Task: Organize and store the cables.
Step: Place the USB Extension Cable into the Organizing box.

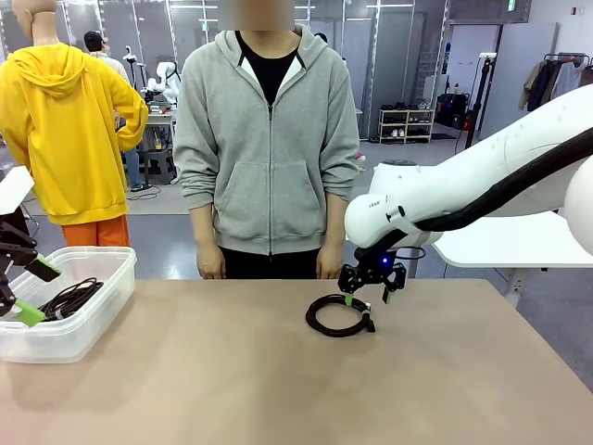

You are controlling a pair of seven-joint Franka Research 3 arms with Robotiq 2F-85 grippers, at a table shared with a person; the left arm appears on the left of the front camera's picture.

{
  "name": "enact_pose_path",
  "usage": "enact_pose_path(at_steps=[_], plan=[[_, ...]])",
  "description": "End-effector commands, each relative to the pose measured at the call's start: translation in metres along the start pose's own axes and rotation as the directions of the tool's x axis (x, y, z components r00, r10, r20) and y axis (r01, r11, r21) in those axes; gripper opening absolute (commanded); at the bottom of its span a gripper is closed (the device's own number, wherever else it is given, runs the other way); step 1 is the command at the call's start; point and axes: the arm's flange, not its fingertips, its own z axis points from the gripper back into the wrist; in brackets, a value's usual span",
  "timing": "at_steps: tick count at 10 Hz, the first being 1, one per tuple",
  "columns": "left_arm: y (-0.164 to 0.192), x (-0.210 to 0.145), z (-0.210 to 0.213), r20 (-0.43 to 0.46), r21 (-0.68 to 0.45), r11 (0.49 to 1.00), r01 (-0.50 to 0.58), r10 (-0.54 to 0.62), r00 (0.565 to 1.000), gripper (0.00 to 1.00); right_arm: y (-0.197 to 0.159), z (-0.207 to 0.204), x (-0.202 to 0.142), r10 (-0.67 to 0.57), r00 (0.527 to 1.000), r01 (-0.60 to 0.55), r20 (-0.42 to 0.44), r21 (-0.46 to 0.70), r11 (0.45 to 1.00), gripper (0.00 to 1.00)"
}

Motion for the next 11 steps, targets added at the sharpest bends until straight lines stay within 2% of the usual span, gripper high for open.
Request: enact_pose_path(at_steps=[1,7,9,10,11], plan=[[0.003,0.002,-0.001,-0.008,0.015,1.0,0.003,-0.003,1.0,1.0,0.003,-0.011,0.002,-0.072,0.997,0.073,0.023,-0.053,0.996,1.0],[0.003,0.002,-0.001,-0.008,0.015,1.0,0.003,-0.003,1.0,1.0,0.003,-0.026,0.002,-0.121,0.993,0.121,0.01,-0.053,0.991,1.0],[0.003,0.002,-0.001,-0.008,0.015,1.0,0.003,-0.003,1.0,1.0,0.005,-0.027,0.002,-0.125,0.992,0.126,0.012,-0.053,0.991,0.93],[0.003,0.002,-0.001,-0.008,0.015,1.0,0.003,-0.003,1.0,1.0,0.005,-0.027,0.001,-0.131,0.991,0.132,0.013,-0.052,0.99,0.84],[0.003,0.002,-0.001,-0.008,0.015,1.0,0.003,-0.003,1.0,1.0,0.003,-0.027,0.001,-0.137,0.99,0.138,0.012,-0.052,0.989,0.39]])
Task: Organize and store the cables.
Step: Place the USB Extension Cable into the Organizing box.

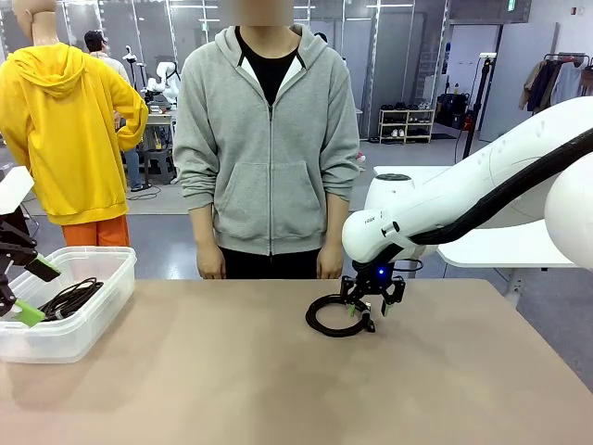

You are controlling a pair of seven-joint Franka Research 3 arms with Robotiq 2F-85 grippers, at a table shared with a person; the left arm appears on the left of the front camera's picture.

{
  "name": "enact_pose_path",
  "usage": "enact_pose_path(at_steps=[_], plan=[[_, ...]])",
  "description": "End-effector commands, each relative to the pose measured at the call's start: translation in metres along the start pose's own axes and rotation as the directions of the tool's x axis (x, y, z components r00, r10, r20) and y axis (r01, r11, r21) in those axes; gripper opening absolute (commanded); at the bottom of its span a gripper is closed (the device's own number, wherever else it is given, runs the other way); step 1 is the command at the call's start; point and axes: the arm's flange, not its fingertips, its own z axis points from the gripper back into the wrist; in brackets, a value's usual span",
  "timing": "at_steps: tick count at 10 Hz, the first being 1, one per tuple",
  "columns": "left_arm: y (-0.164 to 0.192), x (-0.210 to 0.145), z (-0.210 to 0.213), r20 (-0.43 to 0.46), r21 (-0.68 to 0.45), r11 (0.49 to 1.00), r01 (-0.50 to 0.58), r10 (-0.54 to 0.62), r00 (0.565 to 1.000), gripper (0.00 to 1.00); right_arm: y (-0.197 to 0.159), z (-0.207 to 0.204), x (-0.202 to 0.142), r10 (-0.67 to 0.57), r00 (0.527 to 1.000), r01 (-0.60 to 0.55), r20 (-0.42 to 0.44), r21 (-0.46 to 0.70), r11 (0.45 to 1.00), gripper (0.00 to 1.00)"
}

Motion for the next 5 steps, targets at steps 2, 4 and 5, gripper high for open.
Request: enact_pose_path(at_steps=[2,4,5], plan=[[0.0027,0.0017,-0.0009,-0.008,0.015,1.0,0.003,-0.003,1.0,1.0,0.0025,-0.0019,0.0017,-0.053,0.998,0.054,0.03,-0.024,0.998,0.0],[0.0027,0.0017,-0.0009,-0.008,0.015,1.0,0.003,-0.003,1.0,1.0,0.0009,-0.0063,0.0032,-0.063,0.998,0.064,0.025,-0.01,0.998,0.0],[0.0027,0.0017,-0.0009,-0.008,0.015,1.0,0.003,-0.003,1.0,1.0,0.0001,-0.0076,0.0044,-0.068,0.997,0.068,0.024,-0.008,0.998,0.06]])
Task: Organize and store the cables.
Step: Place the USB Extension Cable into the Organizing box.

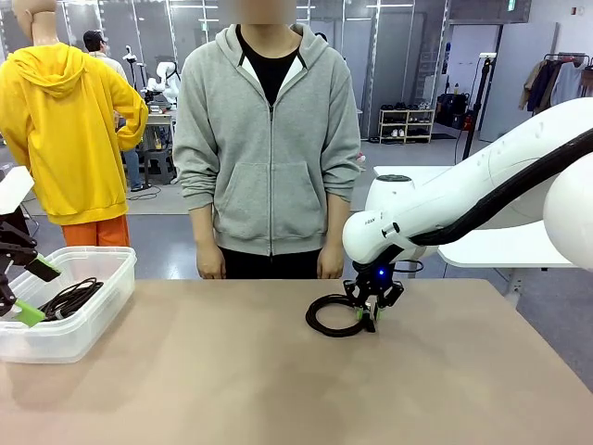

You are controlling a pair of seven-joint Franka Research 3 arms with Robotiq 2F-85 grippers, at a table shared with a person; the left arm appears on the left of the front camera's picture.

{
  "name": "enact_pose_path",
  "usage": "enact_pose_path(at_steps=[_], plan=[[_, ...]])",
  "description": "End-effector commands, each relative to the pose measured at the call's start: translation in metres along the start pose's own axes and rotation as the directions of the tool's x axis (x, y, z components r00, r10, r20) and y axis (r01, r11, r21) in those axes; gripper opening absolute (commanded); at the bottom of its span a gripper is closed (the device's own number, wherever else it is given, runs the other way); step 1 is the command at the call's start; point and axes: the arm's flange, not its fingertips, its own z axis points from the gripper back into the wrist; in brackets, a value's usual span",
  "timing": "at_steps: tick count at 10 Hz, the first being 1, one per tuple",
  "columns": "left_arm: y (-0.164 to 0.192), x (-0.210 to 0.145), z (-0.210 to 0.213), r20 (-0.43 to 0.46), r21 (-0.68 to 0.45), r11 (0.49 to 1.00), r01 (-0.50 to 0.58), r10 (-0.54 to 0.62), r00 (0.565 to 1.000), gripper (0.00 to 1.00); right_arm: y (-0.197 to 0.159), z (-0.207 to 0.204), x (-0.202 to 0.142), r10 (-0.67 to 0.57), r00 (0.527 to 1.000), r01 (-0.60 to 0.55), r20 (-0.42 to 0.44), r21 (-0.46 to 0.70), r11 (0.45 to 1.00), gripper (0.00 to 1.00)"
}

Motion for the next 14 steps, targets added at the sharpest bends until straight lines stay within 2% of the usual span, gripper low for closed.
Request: enact_pose_path(at_steps=[1,4,5,7,9,12,13,14], plan=[[0.003,0.002,-0.001,-0.008,0.014,1.0,0.003,-0.003,1.0,1.0,0.001,-0.006,0.005,-0.045,0.999,0.045,0.018,0.001,0.999,0.0],[0.003,0.002,-0.001,-0.008,0.014,1.0,0.003,-0.003,1.0,1.0,-0.002,-0.007,0.005,-0.051,0.999,0.051,0.01,0.015,0.999,0.0],[0.003,0.002,-0.001,-0.008,0.014,1.0,0.003,-0.003,1.0,1.0,-0.004,0.005,0.005,-0.054,0.998,0.053,0.016,0.013,0.998,0.0],[0.003,0.002,-0.001,-0.008,0.014,1.0,0.003,-0.003,1.0,1.0,0.002,0.064,0.002,-0.037,0.999,0.038,-0.013,0.029,0.999,0.0],[0.003,0.002,-0.001,-0.008,0.014,1.0,0.003,-0.003,1.0,1.0,0.015,0.123,-0.008,-0.015,1.0,0.015,0.003,0.0,1.0,0.0],[0.003,0.002,-0.001,-0.008,0.014,1.0,0.003,-0.003,1.0,1.0,0.021,0.14,-0.025,-0.062,0.997,0.061,0.042,0.02,0.998,0.0],[0.003,0.002,-0.001,-0.008,0.014,1.0,0.003,-0.003,1.0,1.0,0.018,0.153,-0.015,0.002,1.0,-0.003,0.023,0.018,1.0,0.0],[0.003,0.002,-0.001,-0.008,0.014,1.0,0.003,-0.003,1.0,1.0,0.018,0.153,-0.015,0.002,1.0,-0.003,0.023,0.018,1.0,0.0]])
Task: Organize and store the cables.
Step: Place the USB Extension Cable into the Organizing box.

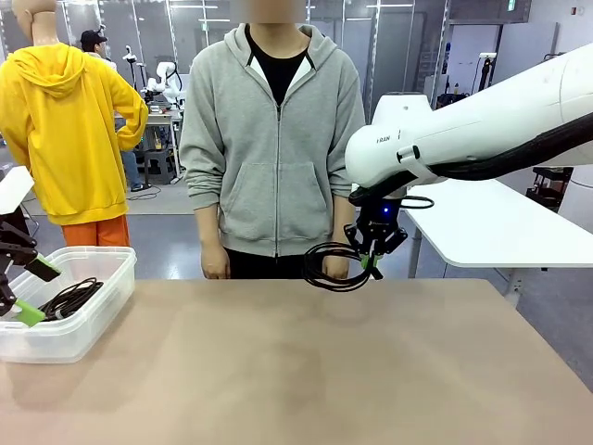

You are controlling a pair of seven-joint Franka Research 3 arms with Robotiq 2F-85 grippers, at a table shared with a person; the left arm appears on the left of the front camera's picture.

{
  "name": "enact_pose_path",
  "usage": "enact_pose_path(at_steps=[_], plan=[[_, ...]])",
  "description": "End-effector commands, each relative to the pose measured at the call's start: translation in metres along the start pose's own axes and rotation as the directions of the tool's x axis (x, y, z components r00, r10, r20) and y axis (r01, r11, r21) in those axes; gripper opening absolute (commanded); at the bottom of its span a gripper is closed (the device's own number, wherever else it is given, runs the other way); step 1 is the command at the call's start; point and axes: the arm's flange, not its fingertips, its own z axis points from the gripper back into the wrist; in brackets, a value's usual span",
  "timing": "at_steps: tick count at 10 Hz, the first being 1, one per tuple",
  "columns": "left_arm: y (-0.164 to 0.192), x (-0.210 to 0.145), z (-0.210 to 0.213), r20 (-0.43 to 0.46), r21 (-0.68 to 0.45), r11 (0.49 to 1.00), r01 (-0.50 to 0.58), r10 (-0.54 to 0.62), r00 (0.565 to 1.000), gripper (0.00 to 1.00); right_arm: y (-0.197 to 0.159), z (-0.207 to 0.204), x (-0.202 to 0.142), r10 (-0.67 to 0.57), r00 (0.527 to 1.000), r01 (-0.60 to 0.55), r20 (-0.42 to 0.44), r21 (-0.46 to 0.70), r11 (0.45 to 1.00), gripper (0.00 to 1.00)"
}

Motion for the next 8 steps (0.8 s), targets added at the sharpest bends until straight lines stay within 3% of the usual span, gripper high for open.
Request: enact_pose_path(at_steps=[1,2,3,4,6,8], plan=[[0.003,0.002,-0.001,-0.008,0.014,1.0,0.003,-0.003,1.0,1.0,-0.002,-0.002,0.003,0.01,1.0,-0.01,-0.001,-0.001,1.0,0.0],[0.003,0.002,-0.001,-0.008,0.014,1.0,0.003,-0.003,1.0,1.0,-0.002,-0.002,0.003,0.01,1.0,-0.01,-0.001,-0.001,1.0,0.0],[0.003,0.002,-0.001,-0.008,0.014,1.0,0.003,-0.003,1.0,1.0,-0.001,-0.002,0.0,-0.001,1.0,0.001,-0.003,-0.001,1.0,0.14],[0.003,0.002,-0.001,-0.008,0.014,1.0,0.003,-0.003,1.0,1.0,0.034,-0.005,-0.007,-0.039,0.998,0.036,0.047,0.049,0.998,0.14],[0.003,0.002,-0.001,-0.008,0.014,1.0,0.003,-0.003,1.0,1.0,0.093,-0.027,-0.033,-0.066,0.997,0.066,0.034,0.005,0.998,0.14],[0.003,0.002,-0.001,-0.008,0.014,1.0,0.003,-0.003,1.0,1.0,0.126,-0.052,-0.054,-0.099,0.995,0.099,0.035,-0.009,0.995,0.14]])
